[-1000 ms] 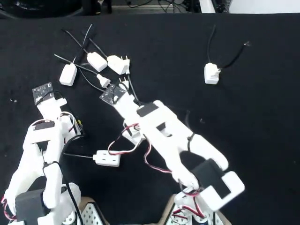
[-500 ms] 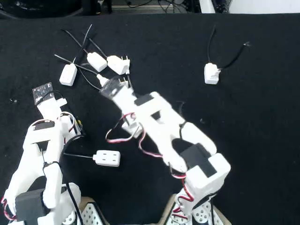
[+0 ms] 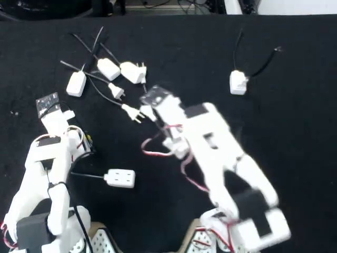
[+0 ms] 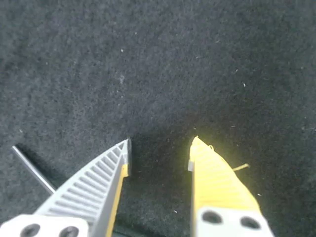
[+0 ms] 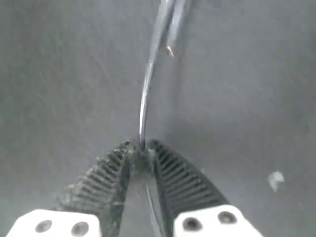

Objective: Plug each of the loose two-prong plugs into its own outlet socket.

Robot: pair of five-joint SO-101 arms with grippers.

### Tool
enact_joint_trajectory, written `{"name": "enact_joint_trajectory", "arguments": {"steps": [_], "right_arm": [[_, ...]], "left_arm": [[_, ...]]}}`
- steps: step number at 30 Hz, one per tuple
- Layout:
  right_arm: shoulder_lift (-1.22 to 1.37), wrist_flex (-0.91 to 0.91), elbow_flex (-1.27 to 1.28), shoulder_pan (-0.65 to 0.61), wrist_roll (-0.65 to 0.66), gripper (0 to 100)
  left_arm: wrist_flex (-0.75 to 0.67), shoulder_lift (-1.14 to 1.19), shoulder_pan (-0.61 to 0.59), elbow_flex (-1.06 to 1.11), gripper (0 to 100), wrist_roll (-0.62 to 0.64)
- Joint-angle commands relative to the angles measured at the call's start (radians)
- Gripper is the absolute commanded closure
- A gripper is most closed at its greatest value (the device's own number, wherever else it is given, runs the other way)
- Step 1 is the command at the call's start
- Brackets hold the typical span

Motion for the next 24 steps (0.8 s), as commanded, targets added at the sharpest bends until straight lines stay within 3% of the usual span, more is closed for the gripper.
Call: {"name": "enact_joint_trajectory", "arguments": {"steps": [1, 9, 16, 20, 24], "right_arm": [[-0.243, 0.037, 0.077, 0.106, 0.095, 98.7], [-0.449, 0.057, 0.340, 0.247, 0.319, 97.5], [-0.449, 0.063, 0.240, 0.462, 0.327, 76.3], [-0.450, 0.060, 0.208, 0.443, 0.316, 70.7], [-0.443, -0.060, 0.228, 0.285, 0.155, 75.6]], "left_arm": [[-0.009, -0.021, -0.010, -0.010, 80, 0.003], [-0.011, -0.021, -0.010, -0.008, 80, 0.003], [-0.011, -0.021, -0.010, -0.008, 80, 0.003], [-0.011, -0.021, -0.010, -0.008, 80, 0.003], [-0.011, -0.021, -0.010, -0.010, 80, 0.003]]}}
